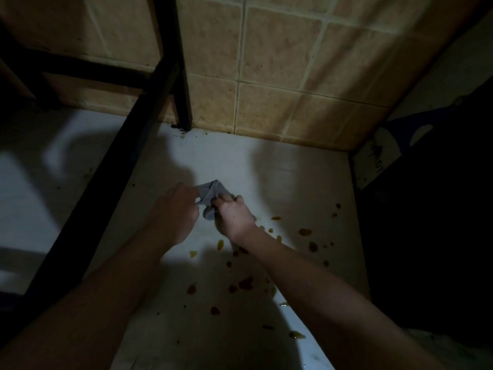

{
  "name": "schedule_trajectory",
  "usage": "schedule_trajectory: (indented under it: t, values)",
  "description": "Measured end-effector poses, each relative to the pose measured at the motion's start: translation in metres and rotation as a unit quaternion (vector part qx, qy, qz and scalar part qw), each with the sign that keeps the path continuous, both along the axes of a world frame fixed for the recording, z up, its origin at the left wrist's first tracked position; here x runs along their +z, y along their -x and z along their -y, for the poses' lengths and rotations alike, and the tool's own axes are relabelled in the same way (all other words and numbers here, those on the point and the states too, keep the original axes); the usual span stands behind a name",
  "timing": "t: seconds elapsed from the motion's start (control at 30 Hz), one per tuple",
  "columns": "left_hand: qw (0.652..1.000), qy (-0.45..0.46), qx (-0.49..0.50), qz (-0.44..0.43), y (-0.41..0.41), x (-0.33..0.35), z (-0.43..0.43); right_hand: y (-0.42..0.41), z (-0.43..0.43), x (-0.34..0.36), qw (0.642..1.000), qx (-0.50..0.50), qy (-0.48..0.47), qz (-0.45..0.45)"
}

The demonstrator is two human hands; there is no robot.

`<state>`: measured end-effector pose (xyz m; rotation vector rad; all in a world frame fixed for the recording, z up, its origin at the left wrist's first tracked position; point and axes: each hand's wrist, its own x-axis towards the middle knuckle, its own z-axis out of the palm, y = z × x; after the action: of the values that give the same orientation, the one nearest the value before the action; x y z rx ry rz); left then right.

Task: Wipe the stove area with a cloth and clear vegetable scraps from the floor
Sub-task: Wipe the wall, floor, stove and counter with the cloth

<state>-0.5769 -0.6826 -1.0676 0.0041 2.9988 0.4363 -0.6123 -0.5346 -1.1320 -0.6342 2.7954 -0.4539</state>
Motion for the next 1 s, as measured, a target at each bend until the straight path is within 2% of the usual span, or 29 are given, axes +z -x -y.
schedule_trajectory:
  t: [0.07,0.2,0.3,0.37,0.43,0.47,0.7,0.83,1.0]
  values:
    - [1.000,0.021,-0.009,0.020,0.000,0.001,0.002,-0.002,-0.003,-0.002,0.999,0.023,-0.023,-0.011]
    - [1.000,0.004,-0.001,0.023,-0.003,0.005,0.001,-0.001,-0.036,-0.001,0.998,-0.005,-0.049,-0.048]
    - [1.000,-0.030,0.002,0.008,-0.004,0.010,-0.003,0.002,-0.069,0.001,0.993,-0.116,-0.001,-0.036]
    - [0.999,-0.042,-0.003,0.007,-0.005,0.012,-0.006,0.002,-0.099,0.003,0.970,-0.236,0.033,-0.044]
    - [0.999,-0.044,-0.012,0.008,-0.005,0.014,-0.008,0.000,-0.133,0.006,0.964,-0.264,0.025,-0.014]
    - [0.999,-0.046,-0.014,0.006,-0.005,0.015,-0.009,-0.001,-0.153,0.004,0.962,-0.272,-0.008,-0.025]
    - [0.998,-0.040,-0.052,0.000,-0.003,0.019,-0.018,-0.021,-0.233,0.003,0.909,-0.416,-0.036,-0.014]
    - [0.997,-0.027,-0.068,0.005,-0.001,0.021,-0.026,-0.033,-0.219,0.002,0.904,-0.425,-0.044,-0.019]
    - [0.997,-0.021,-0.074,0.005,0.000,0.024,-0.039,-0.050,-0.187,-0.001,0.936,-0.348,-0.042,-0.028]
